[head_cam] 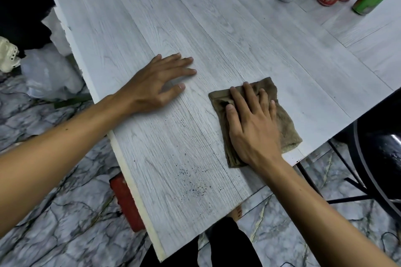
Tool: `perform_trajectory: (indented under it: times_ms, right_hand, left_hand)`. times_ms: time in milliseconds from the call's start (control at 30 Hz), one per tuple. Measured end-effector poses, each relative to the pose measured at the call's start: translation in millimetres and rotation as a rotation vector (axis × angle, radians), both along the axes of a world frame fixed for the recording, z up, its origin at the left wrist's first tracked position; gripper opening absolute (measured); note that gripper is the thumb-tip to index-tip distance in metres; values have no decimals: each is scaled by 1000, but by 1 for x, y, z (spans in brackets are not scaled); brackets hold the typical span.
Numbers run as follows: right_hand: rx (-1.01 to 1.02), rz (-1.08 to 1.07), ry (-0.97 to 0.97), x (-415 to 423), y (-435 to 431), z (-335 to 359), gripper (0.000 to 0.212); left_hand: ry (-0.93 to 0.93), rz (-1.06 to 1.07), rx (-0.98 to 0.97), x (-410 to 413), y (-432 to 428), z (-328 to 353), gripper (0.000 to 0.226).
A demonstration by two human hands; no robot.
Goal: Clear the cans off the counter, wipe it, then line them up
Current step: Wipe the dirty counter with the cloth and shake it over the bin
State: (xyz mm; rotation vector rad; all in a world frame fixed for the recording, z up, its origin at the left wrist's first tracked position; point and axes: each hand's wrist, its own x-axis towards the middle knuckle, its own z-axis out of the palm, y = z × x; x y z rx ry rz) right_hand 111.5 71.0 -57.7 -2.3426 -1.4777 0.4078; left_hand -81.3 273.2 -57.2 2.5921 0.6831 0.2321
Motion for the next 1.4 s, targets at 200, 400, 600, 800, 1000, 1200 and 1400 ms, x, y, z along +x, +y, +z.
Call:
perform_trajectory:
  times_ms: [200,400,600,800,1000,1200,1400]
  right_hand:
    - [24,117,8,-27,5,0,56]
    - [24,217,-37,-51,7,-2,58]
    - [23,328,-66,-72,1,-3,58]
    - [18,420,-77,-91,-3,0,60]
    - [11,526,-49,-110,-17,0,58]
    - [7,631,-57,-125,-40,-2,57]
    - [16,718,-54,-129,-67,-3,54]
  left_hand:
    - [-8,20,19,-7,0,1,52]
    - [-6,26,16,-14,-1,0,51]
    - [-7,27,18,-18,-3,-1,51]
    - [-8,44,37,-21,-3,3,52]
    - [-8,63,36,-29,-11,1,55]
    - [-21,73,31,-34,-20,-3,56]
    - [-6,92,23,-40,-28,-5,57]
